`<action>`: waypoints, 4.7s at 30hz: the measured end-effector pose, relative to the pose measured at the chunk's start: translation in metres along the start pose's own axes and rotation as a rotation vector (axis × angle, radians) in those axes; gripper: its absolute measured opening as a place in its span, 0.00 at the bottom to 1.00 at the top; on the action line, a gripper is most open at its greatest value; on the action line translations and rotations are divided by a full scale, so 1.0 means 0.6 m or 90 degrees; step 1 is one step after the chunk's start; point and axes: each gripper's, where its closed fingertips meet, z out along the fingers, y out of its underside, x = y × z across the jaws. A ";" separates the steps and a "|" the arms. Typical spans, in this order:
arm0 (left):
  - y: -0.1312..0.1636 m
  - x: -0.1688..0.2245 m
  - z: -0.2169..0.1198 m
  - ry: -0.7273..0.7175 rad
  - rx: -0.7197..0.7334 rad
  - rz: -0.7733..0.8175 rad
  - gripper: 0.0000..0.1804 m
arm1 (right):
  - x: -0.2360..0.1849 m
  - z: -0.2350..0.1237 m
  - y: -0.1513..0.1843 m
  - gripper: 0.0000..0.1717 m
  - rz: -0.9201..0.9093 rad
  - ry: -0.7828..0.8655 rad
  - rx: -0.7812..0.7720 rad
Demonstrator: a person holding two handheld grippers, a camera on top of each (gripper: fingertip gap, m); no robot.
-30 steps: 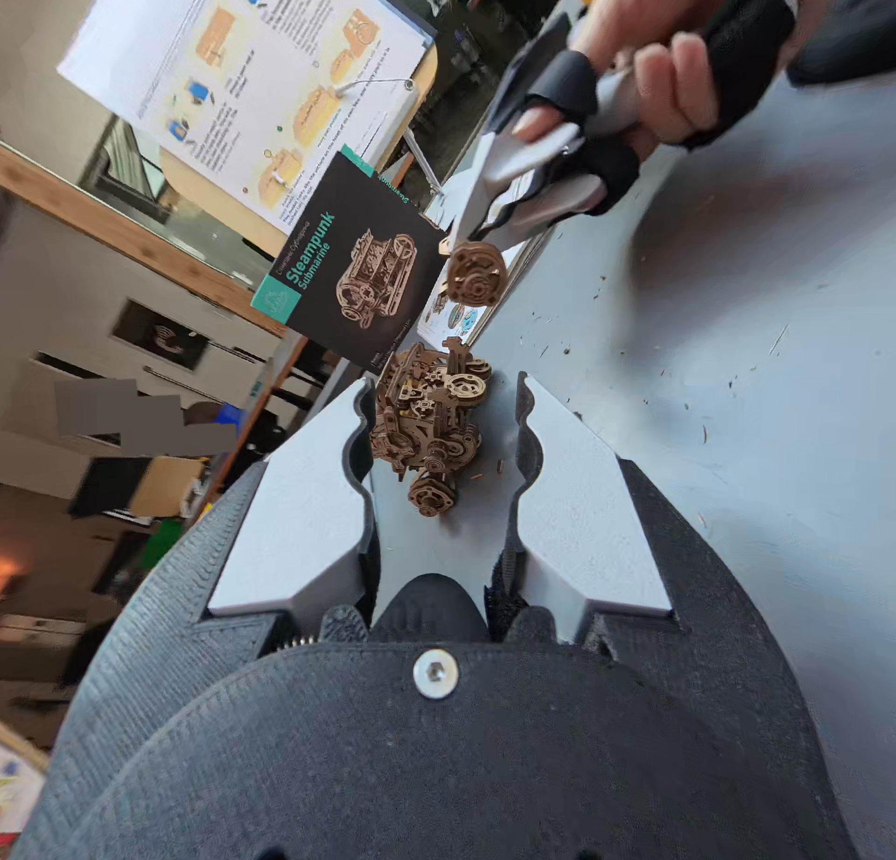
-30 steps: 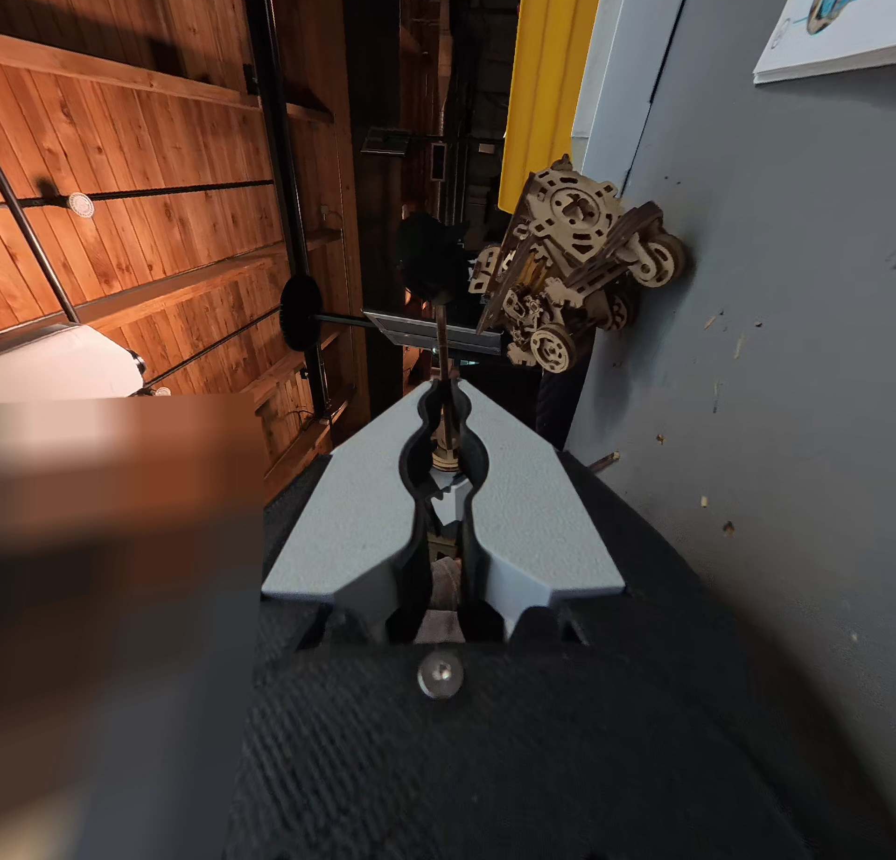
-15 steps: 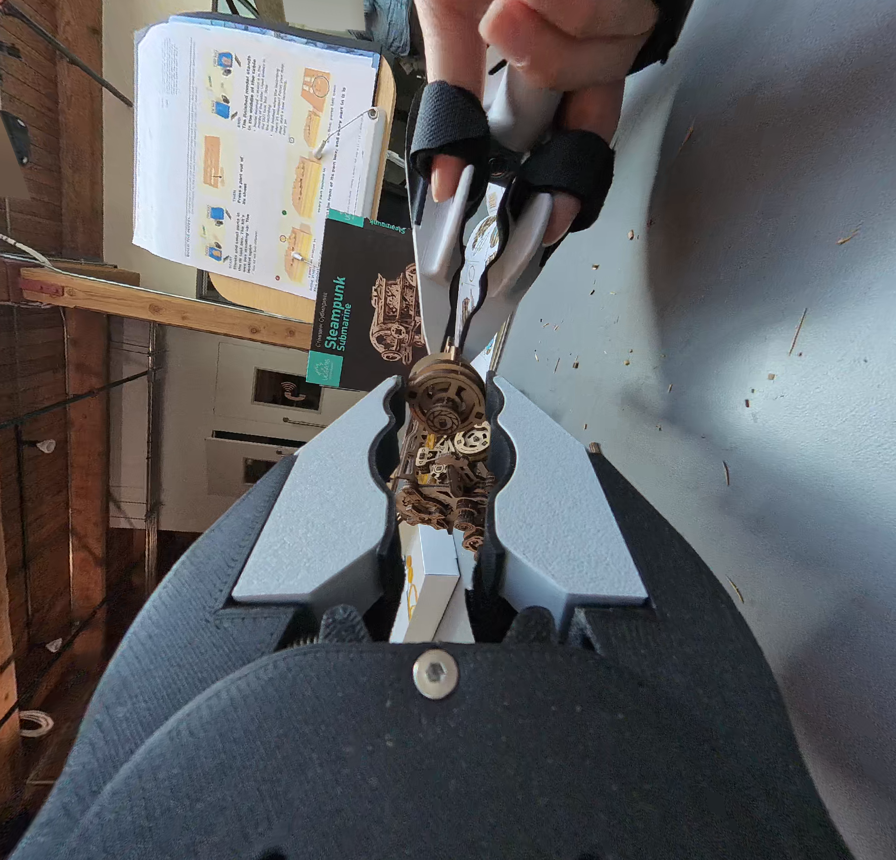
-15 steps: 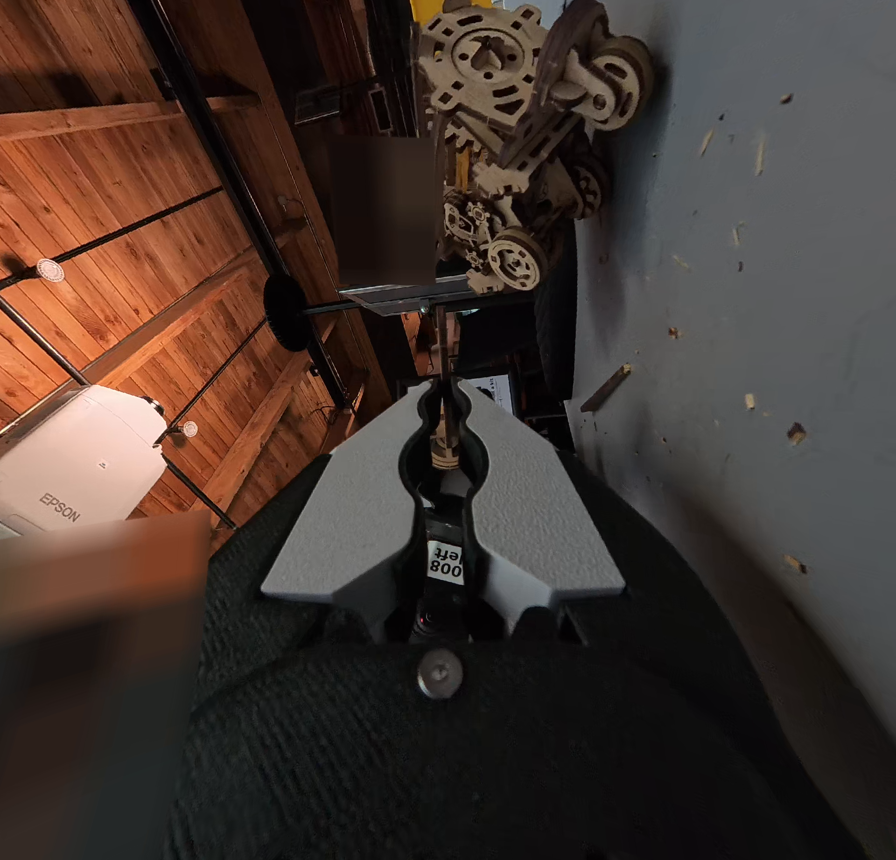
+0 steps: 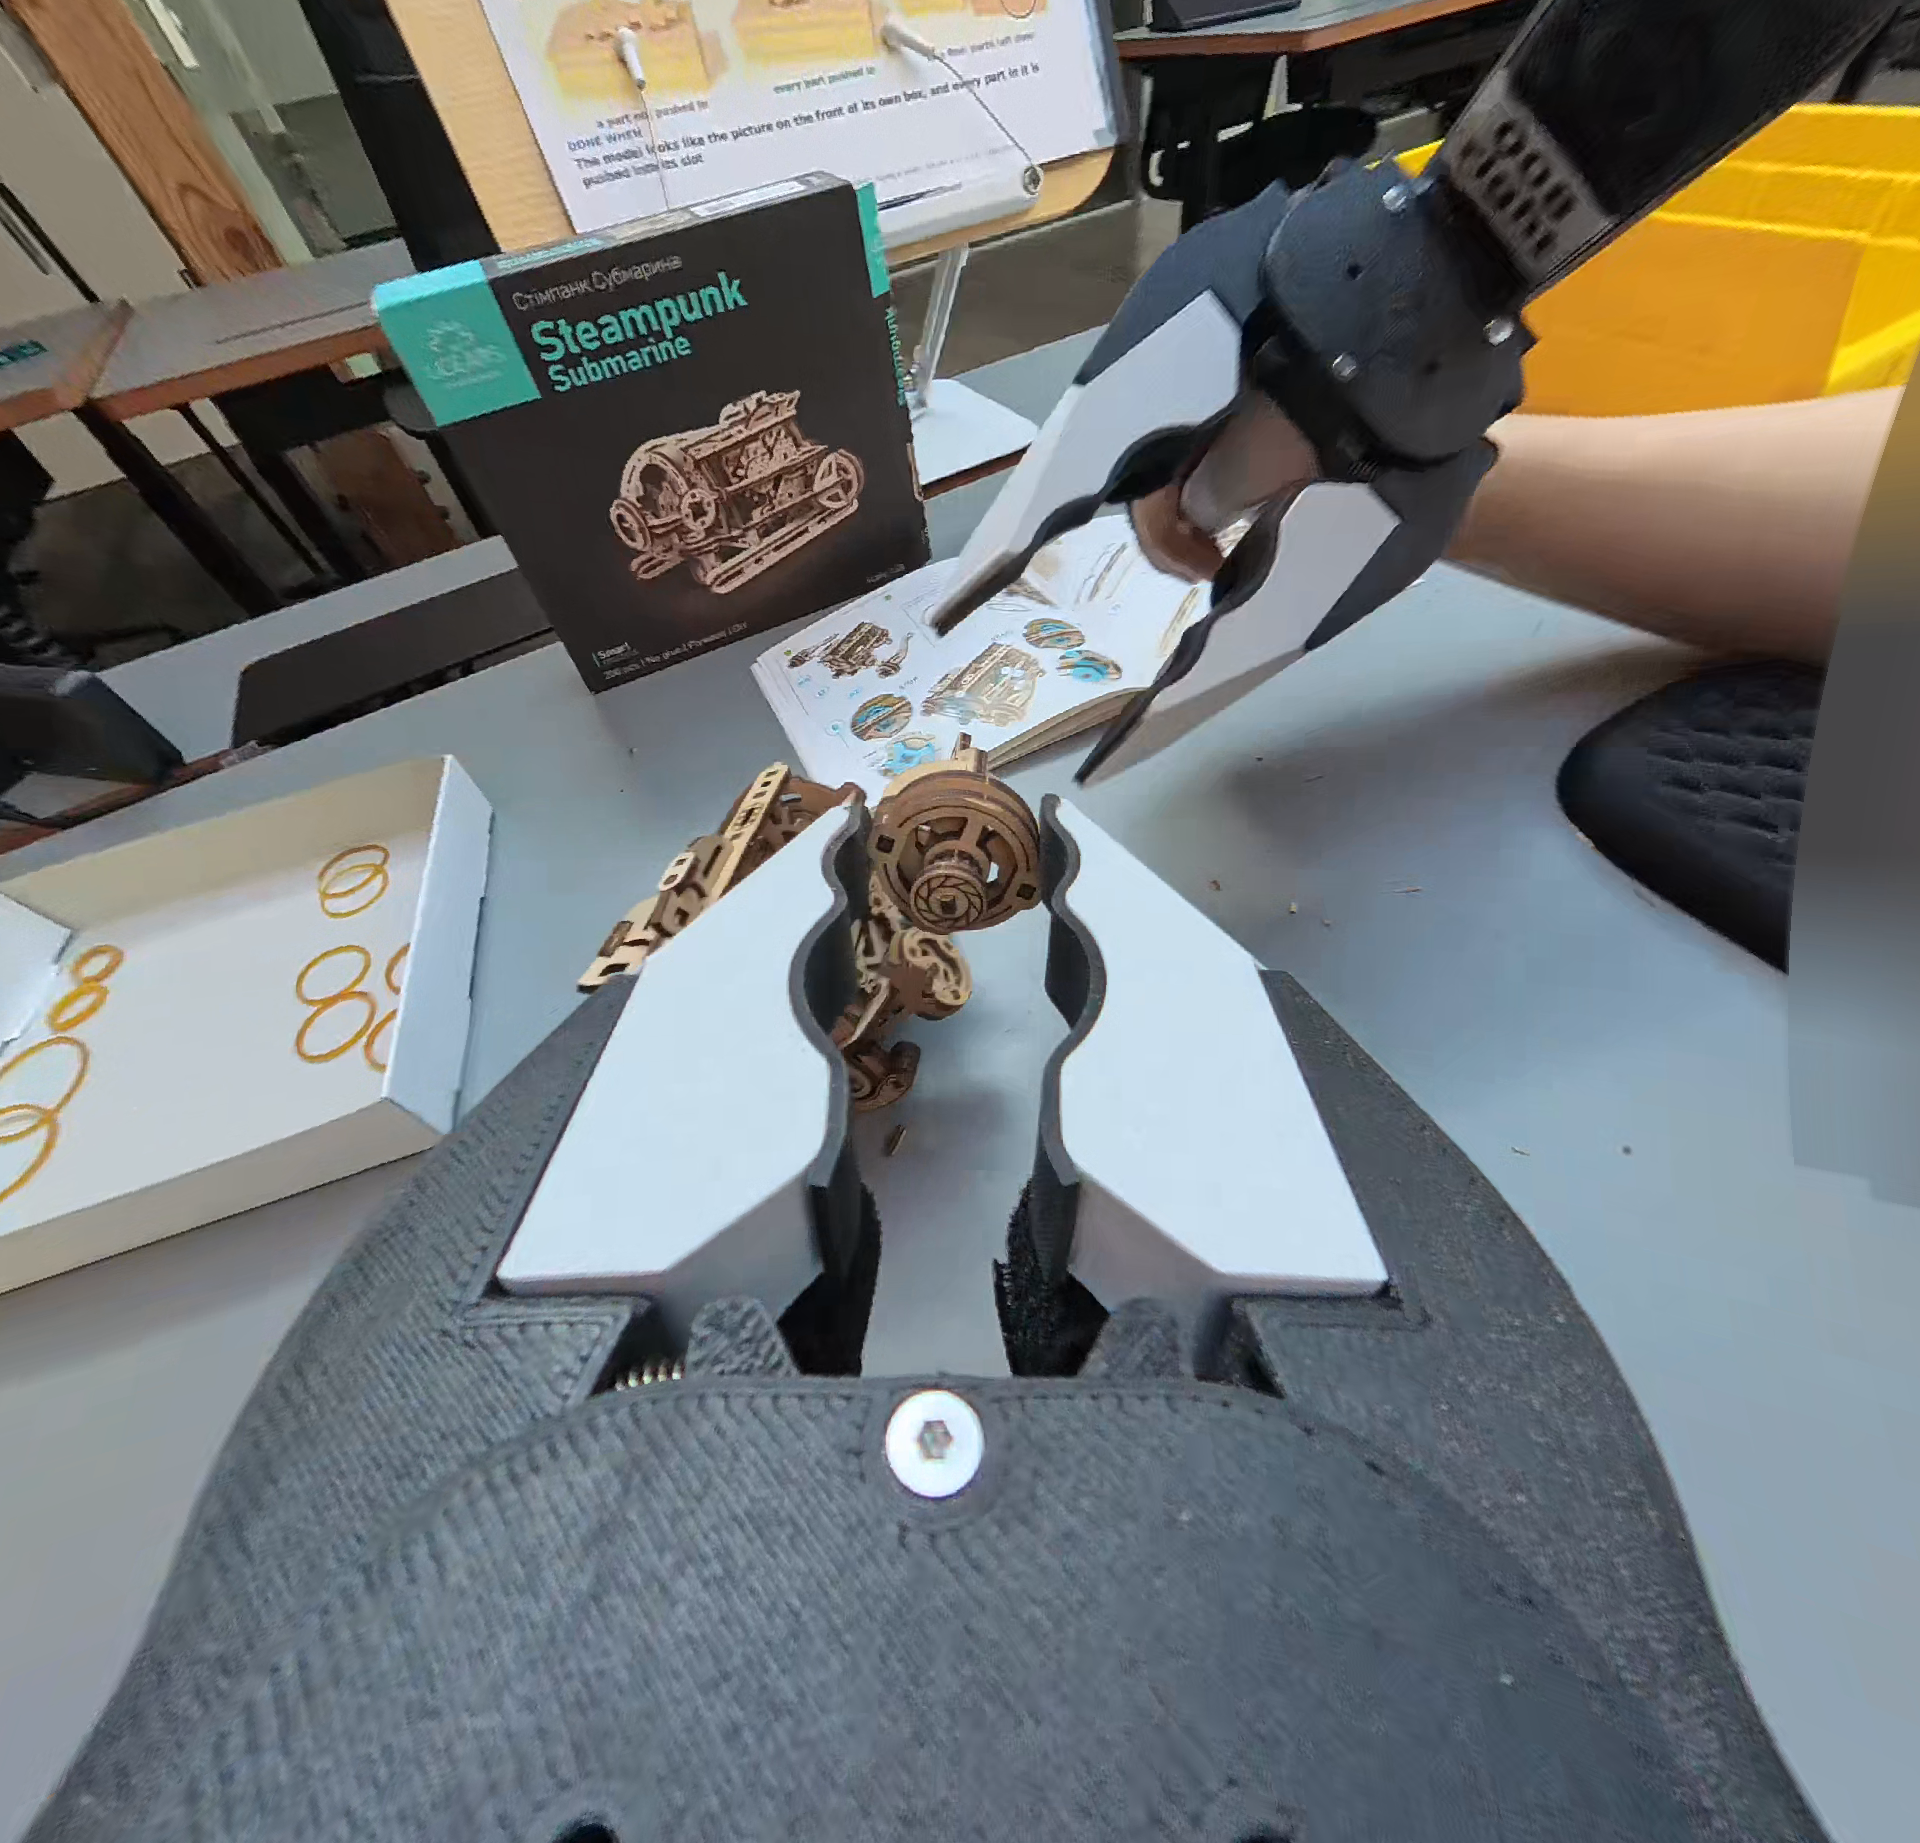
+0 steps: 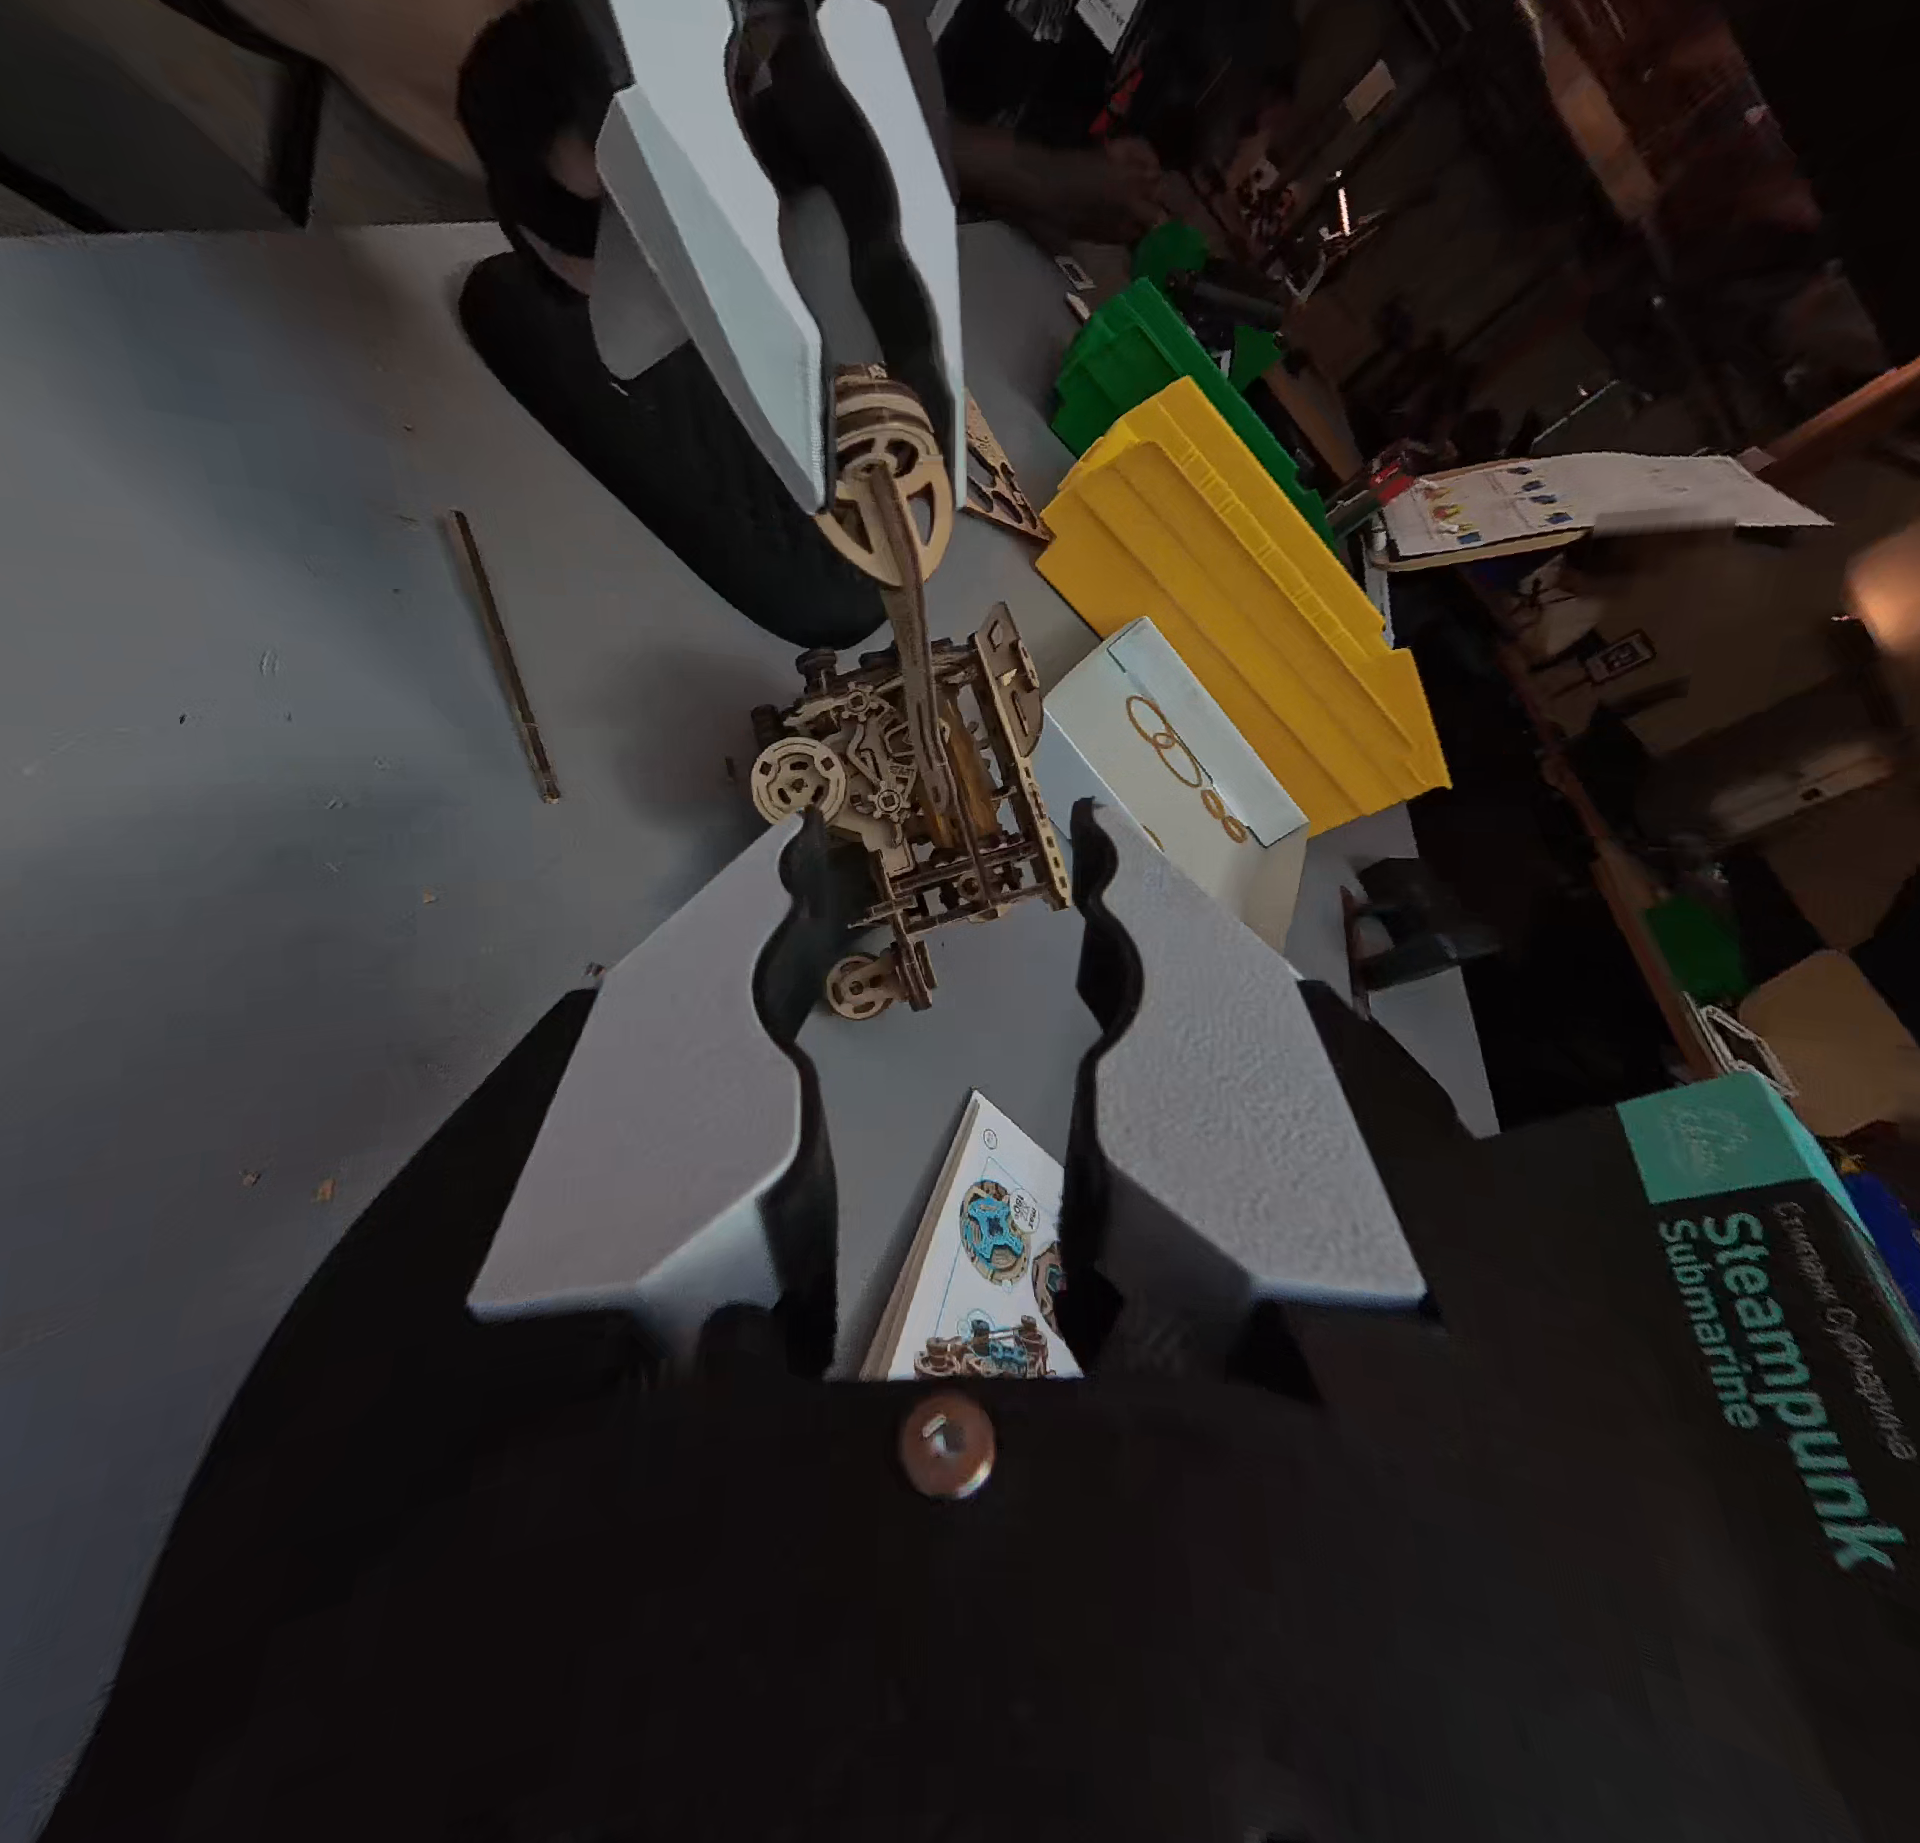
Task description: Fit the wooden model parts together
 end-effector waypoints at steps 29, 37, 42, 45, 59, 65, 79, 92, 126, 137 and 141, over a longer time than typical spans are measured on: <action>0.008 -0.002 0.026 0.039 0.000 -0.074 0.17 | -0.012 0.035 0.028 0.01 0.129 -0.203 0.038; 0.025 -0.014 0.015 0.023 -0.027 -0.070 0.16 | -0.001 0.048 0.030 0.01 0.076 -0.159 0.005; 0.033 -0.026 0.020 0.015 -0.031 -0.108 0.16 | 0.000 0.044 0.038 0.01 0.127 -0.199 -0.006; 0.021 -0.030 0.013 0.005 -0.009 -0.102 0.18 | 0.003 0.041 0.039 0.01 0.143 -0.200 -0.001; 0.033 -0.020 -0.008 -0.018 -0.046 -0.003 0.22 | -0.005 0.041 0.032 0.01 0.056 -0.169 -0.002; 0.051 -0.018 -0.003 -0.058 -0.101 0.124 0.29 | -0.011 0.044 0.034 0.01 0.044 -0.172 -0.003; 0.053 -0.024 0.019 -0.084 -0.158 0.294 0.27 | -0.018 0.047 0.038 0.01 0.037 -0.180 0.006; 0.034 -0.003 0.001 -0.091 -0.141 0.319 0.27 | -0.018 0.033 0.016 0.01 0.008 -0.171 0.068; -0.200 0.211 -0.229 0.030 0.193 0.237 0.29 | -0.002 -0.205 -0.278 0.02 -0.036 -0.155 0.486; -0.116 0.114 -0.145 -0.098 0.011 0.224 0.33 | 0.035 -0.053 -0.134 0.01 0.113 -0.110 0.226; -0.050 0.056 -0.105 -0.138 -0.044 0.216 0.31 | 0.017 0.000 -0.060 0.01 0.130 -0.139 0.137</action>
